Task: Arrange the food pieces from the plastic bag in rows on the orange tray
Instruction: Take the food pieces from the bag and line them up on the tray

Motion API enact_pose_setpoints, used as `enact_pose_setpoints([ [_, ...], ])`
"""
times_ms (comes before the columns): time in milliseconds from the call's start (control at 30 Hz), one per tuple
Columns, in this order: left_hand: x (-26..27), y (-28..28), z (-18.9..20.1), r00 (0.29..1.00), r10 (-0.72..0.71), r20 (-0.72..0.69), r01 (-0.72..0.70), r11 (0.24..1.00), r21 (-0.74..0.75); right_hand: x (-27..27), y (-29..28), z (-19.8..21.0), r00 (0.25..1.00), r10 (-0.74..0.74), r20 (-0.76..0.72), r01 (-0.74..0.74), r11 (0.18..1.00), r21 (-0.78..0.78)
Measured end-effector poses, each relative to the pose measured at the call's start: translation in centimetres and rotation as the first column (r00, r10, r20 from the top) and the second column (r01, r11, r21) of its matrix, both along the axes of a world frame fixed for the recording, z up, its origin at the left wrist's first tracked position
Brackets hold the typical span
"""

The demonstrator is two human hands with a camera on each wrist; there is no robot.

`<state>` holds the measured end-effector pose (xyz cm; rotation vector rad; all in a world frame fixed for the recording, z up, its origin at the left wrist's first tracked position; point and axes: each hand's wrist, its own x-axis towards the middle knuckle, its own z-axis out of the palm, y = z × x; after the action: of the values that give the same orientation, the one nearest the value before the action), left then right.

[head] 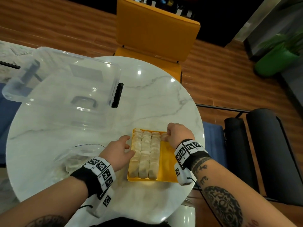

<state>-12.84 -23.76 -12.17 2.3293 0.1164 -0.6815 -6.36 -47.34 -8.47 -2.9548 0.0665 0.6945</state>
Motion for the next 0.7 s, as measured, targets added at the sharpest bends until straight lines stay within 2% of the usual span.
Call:
enact_pose_setpoints([
  [133, -0.3, 2.1, 1.0, 0.996, 0.066, 0.066, -0.062, 0.996, -0.057, -3.5, 1.0, 0.2, 0.998, -0.006, 0.063, -0.007, 0.979, 0.202],
  [200, -0.6, 3.9, 1.7, 0.991, 0.095, 0.095, -0.092, 0.995, -0.036, -6.4, 2.0, -0.4, 0.999, 0.028, 0.027, -0.035, 0.951, 0.308],
  [267, -0.9, 6.1, 2.4, 0.987, 0.12, 0.105, -0.12, 0.993, -0.011, -9.6, 2.9, -1.5, 0.997, 0.08, -0.006, -0.073, 0.934, 0.349],
  [433, -2.6, 11.6, 3.2, 0.993, 0.104, 0.061, -0.109, 0.99, 0.094, -14.9, 4.1, -4.8, 0.991, 0.131, 0.023, -0.132, 0.958, 0.254],
  [500, -3.5, 12.8, 2.6, 0.998, 0.015, 0.055, -0.025, 0.98, 0.196, -15.7, 4.3, -5.6, 0.995, 0.1, 0.031, -0.104, 0.97, 0.221],
  [600, -5.1, 13.0, 0.0, 0.982, -0.183, 0.038, 0.159, 0.926, 0.342, -16.3, 4.6, -6.2, 0.994, 0.1, 0.043, -0.105, 0.985, 0.135],
  [700, -6.7, 12.5, -2.6, 0.951, -0.278, 0.133, 0.21, 0.901, 0.38, -16.3, 4.9, -6.1, 0.996, 0.087, 0.018, -0.088, 0.991, 0.099],
])
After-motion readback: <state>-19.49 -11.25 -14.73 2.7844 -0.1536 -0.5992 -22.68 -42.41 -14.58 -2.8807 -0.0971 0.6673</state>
